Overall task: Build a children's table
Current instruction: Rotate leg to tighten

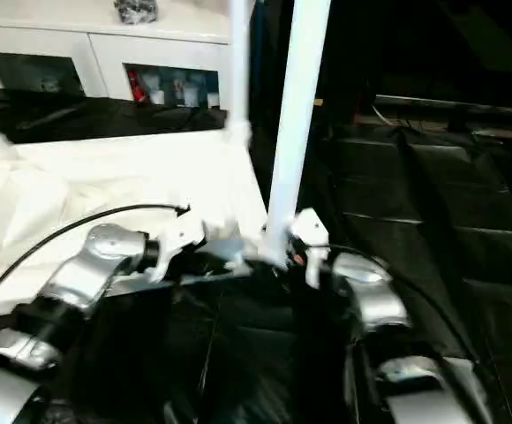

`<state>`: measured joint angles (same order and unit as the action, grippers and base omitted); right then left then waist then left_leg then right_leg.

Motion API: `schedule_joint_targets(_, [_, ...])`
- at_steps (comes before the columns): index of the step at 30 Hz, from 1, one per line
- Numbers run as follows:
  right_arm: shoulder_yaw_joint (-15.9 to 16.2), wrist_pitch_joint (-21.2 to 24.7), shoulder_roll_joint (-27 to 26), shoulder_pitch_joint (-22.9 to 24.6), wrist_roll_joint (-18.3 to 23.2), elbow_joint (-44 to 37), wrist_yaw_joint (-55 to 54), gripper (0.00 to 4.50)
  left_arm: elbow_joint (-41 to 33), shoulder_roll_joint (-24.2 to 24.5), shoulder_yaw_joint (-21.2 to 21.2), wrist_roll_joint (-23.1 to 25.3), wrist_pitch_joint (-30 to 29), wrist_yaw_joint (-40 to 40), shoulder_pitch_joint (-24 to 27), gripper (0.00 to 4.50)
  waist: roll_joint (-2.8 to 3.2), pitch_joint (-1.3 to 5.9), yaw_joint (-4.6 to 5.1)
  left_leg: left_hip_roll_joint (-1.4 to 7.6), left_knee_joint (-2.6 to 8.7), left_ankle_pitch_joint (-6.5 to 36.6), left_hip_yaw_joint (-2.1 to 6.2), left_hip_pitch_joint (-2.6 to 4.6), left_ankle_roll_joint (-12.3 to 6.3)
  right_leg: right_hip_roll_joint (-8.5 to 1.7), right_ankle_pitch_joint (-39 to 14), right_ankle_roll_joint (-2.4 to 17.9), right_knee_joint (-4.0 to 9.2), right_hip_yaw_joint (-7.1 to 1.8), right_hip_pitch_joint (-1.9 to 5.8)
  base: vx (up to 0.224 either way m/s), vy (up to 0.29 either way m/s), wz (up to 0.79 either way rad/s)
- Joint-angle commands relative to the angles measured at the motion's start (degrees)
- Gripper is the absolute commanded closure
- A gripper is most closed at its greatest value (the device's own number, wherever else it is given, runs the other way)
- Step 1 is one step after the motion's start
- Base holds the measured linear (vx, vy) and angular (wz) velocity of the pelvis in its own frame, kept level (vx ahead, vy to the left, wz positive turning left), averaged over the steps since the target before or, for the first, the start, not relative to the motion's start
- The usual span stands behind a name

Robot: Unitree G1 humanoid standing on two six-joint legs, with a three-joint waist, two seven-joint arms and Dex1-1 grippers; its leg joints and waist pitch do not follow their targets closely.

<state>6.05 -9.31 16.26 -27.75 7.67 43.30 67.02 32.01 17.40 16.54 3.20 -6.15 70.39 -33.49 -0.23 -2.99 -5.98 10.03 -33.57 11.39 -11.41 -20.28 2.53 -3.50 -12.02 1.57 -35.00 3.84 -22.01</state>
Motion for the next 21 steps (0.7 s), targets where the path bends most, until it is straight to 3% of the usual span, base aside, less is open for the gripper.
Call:
schedule_joint_targets(1, [4.0, 1.6, 0.3, 1.1, -0.6, -0.9, 5.5, 0.71, -3.3, -0.8, 1.5, -3.7, 0.5, 4.1, 0.5, 4.5, -0.53, 2.98, -0.19, 4.44, 4.08, 9.3, 1.79, 0.31, -4.87, -6.09, -10.3, 13.8, 4.31, -3.38, 2.26, 0.0, 0.0, 0.0])
schedule_joint_targets(12, [6.3, 3.1, 3.0, 2.2, -0.8, -2.9, 12.4, 1.65, -4.7, 0.5, 1.6, -4.2, -1.0, 6.7, 1.4, 4.5, -0.41, 3.06, -0.77, 4.37, 3.98, 8.5, 1.79, 0.3, -4.73, -6.07, -10.1, 13.9, 4.27, -3.35, 2.2, 0.0, 0.0, 0.0])
schedule_joint_targets(18, [5.4, 4.3, 1.8, 3.0, -0.5, -3.6, 9.6, 1.76, -3.7, -0.2, 1.3, -3.4, -0.8, 4.2, 1.0, 4.5, -0.27, 3.15, -0.77, 4.41, 3.98, 8.0, 1.83, 0.34, -4.78, -5.99, -8.8, 14.0, 4.13, -3.3, 2.21, 0.0, 0.0, 0.0])
schedule_joint_targets(19, [5.1, 4.4, 1.5, 3.1, -0.5, -3.7, 8.8, 1.77, -3.3, -0.5, 1.2, -3.1, -0.7, 3.3, 0.8, 4.5, -0.75, 3.11, -0.69, 4.35, 3.96, 8.3, 1.75, 0.3, -4.72, -6.01, -9.3, 13.9, 4.25, -3.3, 2.26, 0.0, 0.0, 0.0])
schedule_joint_targets(21, [4.5, 6.2, 0.2, 3.3, -1.5, -2.8, 3.7, 1.78, -0.8, -2.3, 0.1, -1.4, -1.1, -2.7, -0.8, 4.5, -0.89, 2.76, -0.67, 4.32, 4.12, 9.3, 1.76, 0.53, -4.31, -6.06, -12.4, 13.2, 4.65, -3.37, 1.97, 0.0, 0.0, 0.0])
